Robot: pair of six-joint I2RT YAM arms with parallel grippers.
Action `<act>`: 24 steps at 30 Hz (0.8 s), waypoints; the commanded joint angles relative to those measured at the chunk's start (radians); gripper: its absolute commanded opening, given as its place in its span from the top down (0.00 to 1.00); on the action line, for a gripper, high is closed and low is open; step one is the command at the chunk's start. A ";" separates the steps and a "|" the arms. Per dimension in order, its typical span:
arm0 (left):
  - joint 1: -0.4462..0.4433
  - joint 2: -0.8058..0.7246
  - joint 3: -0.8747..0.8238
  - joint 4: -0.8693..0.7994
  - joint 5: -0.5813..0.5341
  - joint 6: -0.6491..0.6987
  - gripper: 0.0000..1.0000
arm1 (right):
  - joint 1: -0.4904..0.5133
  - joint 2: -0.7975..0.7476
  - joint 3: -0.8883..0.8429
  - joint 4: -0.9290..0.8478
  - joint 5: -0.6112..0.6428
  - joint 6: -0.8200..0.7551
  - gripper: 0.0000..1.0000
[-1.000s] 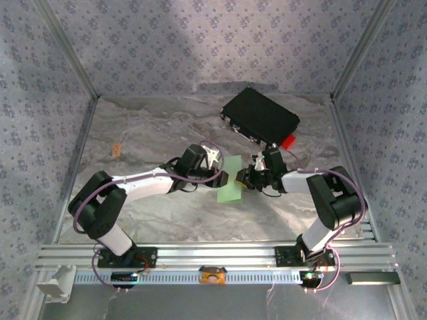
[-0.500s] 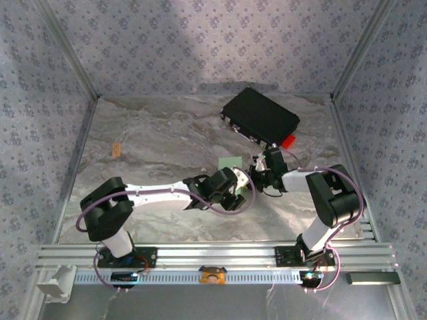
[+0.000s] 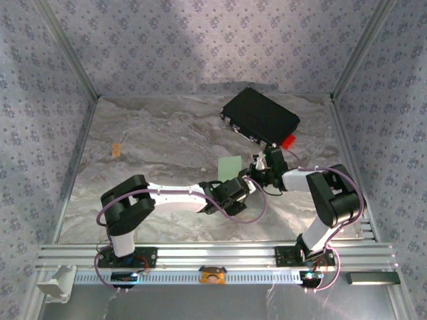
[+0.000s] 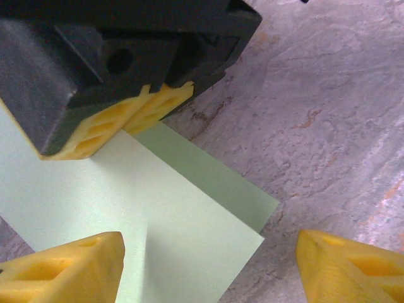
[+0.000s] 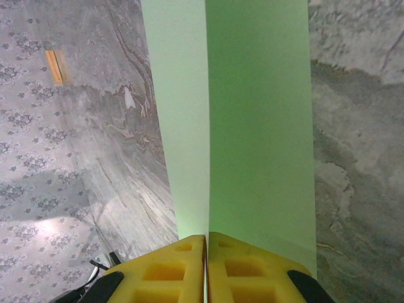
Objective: Fold a paper plane with a square sheet of paper (pick it up from the middle)
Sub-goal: Fold the triangle a second time at the center of the table.
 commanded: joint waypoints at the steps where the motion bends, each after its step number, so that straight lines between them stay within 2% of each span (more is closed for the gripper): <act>1: -0.011 0.017 0.041 -0.013 -0.052 0.011 0.29 | -0.005 -0.003 0.019 -0.033 -0.019 -0.018 0.89; 8: -0.014 0.017 0.039 0.003 -0.082 0.017 0.37 | -0.005 -0.001 0.012 -0.030 -0.014 -0.016 0.88; 18: -0.014 0.014 0.032 0.003 -0.081 0.021 0.64 | -0.005 -0.011 0.010 -0.028 -0.018 -0.014 0.85; 24: -0.014 0.007 0.024 0.008 -0.071 0.018 0.87 | -0.008 -0.021 0.004 -0.030 -0.010 -0.016 0.84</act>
